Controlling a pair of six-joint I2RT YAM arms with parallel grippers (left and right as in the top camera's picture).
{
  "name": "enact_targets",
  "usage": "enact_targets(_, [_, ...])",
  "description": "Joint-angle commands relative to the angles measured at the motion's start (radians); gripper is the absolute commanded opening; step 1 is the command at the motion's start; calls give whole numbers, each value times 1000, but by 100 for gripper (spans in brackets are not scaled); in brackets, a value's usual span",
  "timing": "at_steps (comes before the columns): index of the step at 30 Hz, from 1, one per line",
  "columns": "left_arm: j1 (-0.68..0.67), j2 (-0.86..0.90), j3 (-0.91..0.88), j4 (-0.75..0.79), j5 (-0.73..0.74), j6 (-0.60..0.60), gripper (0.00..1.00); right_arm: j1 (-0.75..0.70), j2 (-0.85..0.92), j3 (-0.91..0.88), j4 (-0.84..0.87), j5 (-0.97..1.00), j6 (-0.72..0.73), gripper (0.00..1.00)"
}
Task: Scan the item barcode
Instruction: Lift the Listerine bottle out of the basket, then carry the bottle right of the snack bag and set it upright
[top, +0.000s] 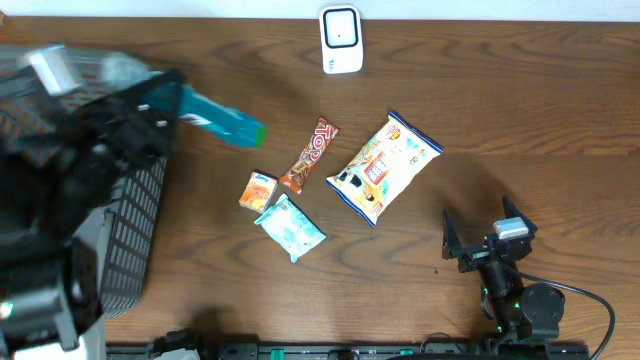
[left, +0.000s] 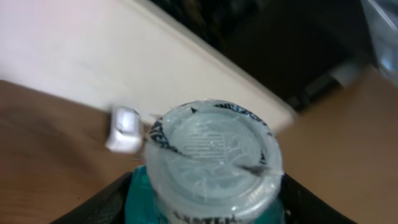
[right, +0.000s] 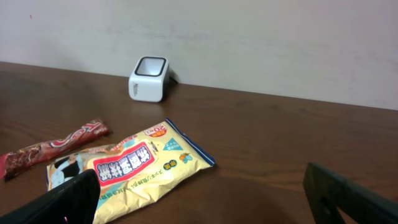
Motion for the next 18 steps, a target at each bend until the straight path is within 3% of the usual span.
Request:
enact_targets(1, [-136, 66, 11, 20, 31, 4, 41, 4, -5, -3, -2, 0, -1, 99])
enact_targets(10, [-513, 386, 10, 63, -60, 22, 41, 4, -5, -3, -2, 0, -1, 99])
enact_targets(18, [-701, 662, 10, 239, -60, 22, 41, 4, -5, -3, -2, 0, -1, 99])
